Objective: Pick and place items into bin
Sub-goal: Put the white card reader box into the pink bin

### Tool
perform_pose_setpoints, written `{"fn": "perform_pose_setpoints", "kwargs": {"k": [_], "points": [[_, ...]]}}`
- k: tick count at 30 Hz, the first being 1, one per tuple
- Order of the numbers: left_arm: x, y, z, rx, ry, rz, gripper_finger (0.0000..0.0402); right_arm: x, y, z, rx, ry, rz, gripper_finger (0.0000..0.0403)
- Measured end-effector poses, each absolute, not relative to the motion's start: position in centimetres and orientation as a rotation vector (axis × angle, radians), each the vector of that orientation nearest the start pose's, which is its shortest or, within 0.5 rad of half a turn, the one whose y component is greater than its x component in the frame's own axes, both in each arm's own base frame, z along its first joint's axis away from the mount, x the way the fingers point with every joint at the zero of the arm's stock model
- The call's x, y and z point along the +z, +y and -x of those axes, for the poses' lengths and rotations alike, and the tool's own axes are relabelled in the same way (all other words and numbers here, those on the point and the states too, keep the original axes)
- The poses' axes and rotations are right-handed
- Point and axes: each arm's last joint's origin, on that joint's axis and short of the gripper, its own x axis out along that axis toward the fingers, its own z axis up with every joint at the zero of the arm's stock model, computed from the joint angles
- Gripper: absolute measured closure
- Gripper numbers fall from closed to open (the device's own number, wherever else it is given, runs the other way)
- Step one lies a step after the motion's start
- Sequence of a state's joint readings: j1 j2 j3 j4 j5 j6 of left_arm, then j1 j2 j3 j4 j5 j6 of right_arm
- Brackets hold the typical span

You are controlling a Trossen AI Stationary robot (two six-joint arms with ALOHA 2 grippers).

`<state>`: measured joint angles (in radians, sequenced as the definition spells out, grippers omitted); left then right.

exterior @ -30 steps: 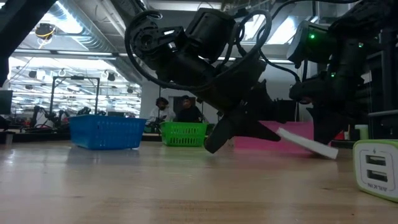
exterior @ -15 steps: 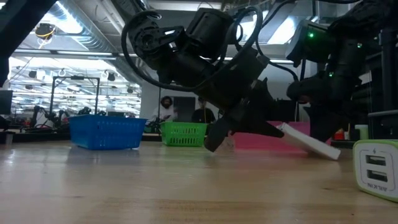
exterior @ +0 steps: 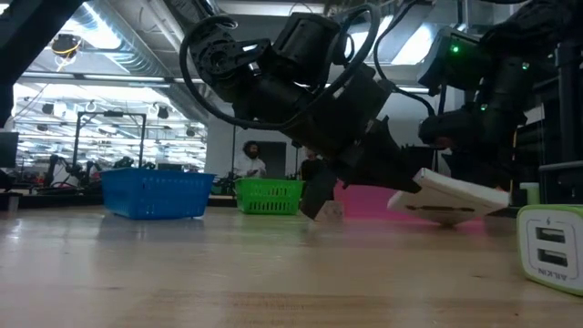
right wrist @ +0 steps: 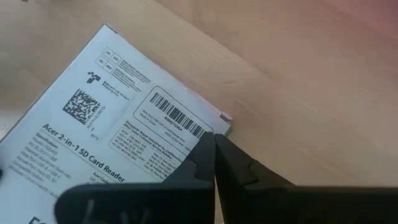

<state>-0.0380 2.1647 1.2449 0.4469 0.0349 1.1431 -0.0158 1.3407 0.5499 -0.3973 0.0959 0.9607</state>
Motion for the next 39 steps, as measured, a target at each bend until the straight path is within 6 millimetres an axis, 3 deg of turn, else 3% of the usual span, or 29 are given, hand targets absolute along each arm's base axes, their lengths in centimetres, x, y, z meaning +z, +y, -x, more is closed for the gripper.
{"fn": "perform_pose_setpoints", "kwargs": {"k": [9, 14, 19, 30, 35, 39], "points": [[12.0, -2.0, -45.0, -0.318, 0.391, -1.133, 0.0369, 13.9, -0.6, -21.1, -0.623, 1.053, -0.729, 0.0403], [12.2, -2.8, -44.8, -0.268, 0.431, -1.228, 0.0369, 13.9, -0.6, -21.1, -0.604, 1.060, -0.695, 0.0403], [13.2, -3.3, -44.7, -0.245, 0.422, -1.243, 0.0369, 14.8, -0.7, -21.8, -0.581, 1.043, -0.624, 0.0403], [17.6, -4.4, -43.4, -0.177, 0.464, -1.274, 0.0369, 21.2, 0.2, -24.2, -0.621, 1.009, -0.340, 0.0403], [19.7, -4.9, -42.6, -0.171, 0.451, -1.254, 0.0370, 24.6, 2.0, -24.6, -0.630, 0.978, -0.228, 0.0403], [20.2, -5.1, -41.9, -0.155, 0.464, -1.266, 0.0370, 26.8, 4.1, -24.8, -0.598, 0.910, -0.158, 0.0403]]}}
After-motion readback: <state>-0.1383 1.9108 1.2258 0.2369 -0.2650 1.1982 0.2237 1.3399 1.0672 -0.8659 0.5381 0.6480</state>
